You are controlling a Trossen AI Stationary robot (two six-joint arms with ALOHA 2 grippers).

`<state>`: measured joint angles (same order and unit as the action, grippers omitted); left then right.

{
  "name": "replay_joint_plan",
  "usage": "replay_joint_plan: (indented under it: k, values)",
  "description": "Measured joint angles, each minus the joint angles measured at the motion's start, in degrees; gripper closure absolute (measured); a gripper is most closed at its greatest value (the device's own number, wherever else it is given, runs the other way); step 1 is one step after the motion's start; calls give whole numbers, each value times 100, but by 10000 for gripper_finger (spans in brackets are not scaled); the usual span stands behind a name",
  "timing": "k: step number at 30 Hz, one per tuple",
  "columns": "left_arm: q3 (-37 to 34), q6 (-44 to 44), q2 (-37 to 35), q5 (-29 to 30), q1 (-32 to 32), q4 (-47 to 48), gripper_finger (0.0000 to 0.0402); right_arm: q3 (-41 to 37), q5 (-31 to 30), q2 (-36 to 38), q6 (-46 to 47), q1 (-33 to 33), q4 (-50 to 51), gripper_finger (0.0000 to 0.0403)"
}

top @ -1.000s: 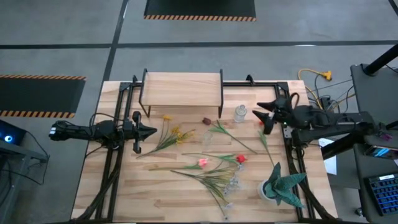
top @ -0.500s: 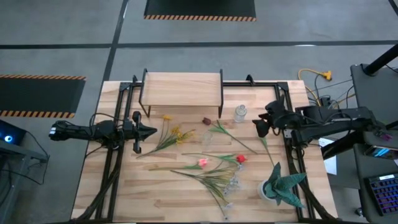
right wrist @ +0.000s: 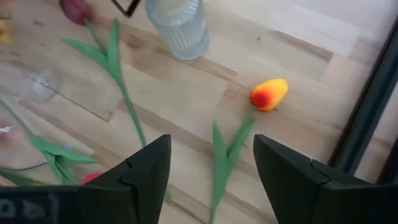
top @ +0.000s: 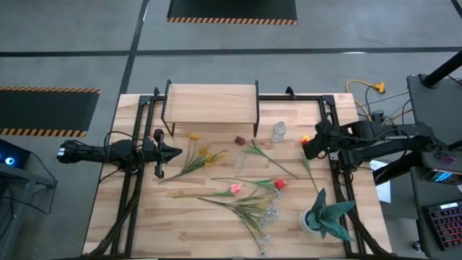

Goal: Pick and place flowers into a vace then onto a shelf
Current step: Put the yellow tulip into the top transparent vase

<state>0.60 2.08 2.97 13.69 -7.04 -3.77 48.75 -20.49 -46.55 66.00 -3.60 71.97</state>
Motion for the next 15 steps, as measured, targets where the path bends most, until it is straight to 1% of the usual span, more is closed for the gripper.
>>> replay_joint_plan:
  k: [6, 8, 11, 15]
  values:
    - [1, 1, 1, 0, 0, -2, 399, -160, -53, -103, 69, 2, -13, 184]
    - [2, 1, 1, 0, 1, -2, 399, -216, -154, -192, 163, 3, -20, 184]
    - [0, 1, 1, 0, 0, -3, 399, -342, -366, -414, 273, 27, -21, 184]
    - [1, 21, 0, -1, -1, -4, 399, -488, -346, -811, 308, 65, -119, 184]
